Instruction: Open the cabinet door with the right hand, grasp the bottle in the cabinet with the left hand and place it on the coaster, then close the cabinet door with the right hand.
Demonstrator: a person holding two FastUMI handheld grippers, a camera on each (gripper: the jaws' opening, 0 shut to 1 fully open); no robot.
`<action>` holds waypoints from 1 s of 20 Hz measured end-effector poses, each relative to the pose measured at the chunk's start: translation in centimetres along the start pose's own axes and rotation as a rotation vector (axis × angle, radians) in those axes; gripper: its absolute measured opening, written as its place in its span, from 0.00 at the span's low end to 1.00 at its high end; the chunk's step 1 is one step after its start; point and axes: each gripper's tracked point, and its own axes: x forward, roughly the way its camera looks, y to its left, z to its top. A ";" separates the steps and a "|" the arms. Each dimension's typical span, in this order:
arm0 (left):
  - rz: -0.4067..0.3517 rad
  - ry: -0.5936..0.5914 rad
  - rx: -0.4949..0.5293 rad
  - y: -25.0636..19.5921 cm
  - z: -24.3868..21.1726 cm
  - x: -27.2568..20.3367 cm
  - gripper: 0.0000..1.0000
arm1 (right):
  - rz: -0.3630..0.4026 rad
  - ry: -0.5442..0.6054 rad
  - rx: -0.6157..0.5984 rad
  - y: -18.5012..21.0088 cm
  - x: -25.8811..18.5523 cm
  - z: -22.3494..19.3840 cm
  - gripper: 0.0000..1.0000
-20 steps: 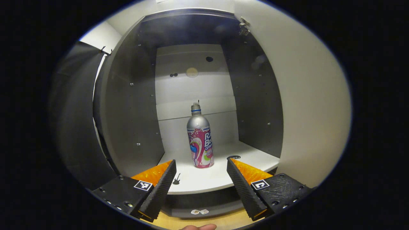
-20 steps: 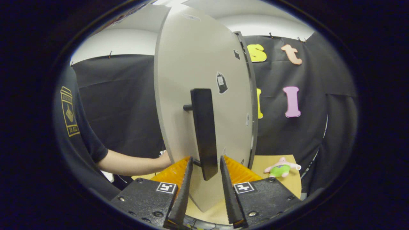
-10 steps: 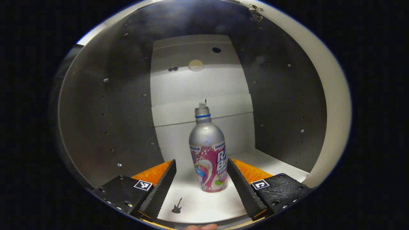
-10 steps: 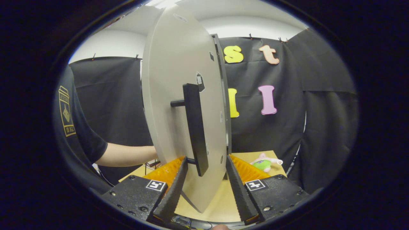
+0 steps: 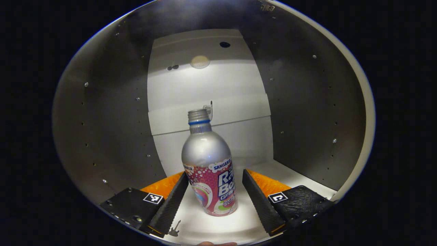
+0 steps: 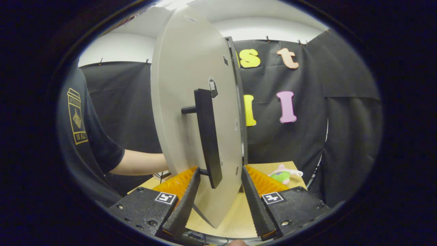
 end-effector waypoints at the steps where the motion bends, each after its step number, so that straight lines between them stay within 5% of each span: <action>1: 0.008 -0.002 0.001 0.0 0.0 0.2 0.94 | -0.001 0.001 0.000 0.0 0.0 0.0 0.79; 3: 0.012 -0.004 -0.011 0.0 0.0 0.3 0.84 | -0.003 0.004 0.000 0.0 0.0 0.0 0.83; 7: 0.008 0.004 -0.031 -0.1 0.2 0.0 0.81 | -0.030 0.007 -0.002 -0.7 -0.1 0.1 0.83; 14: -0.002 -0.003 -0.051 -0.3 0.8 -3.2 0.79 | -0.222 -0.078 0.076 -6.5 -2.9 1.1 0.82; 16: 0.005 -0.010 -0.043 0.0 0.9 -4.8 0.79 | -0.188 -0.107 0.162 -6.7 -2.8 1.7 0.84; 18: 0.004 -0.026 -0.031 -0.1 1.6 -6.5 0.79 | -0.149 -0.105 0.207 -6.7 -2.5 1.7 1.00; 20: -0.003 -0.036 -0.031 -0.1 2.3 -8.4 0.79 | -0.145 -0.106 0.206 -7.1 -3.1 1.5 1.00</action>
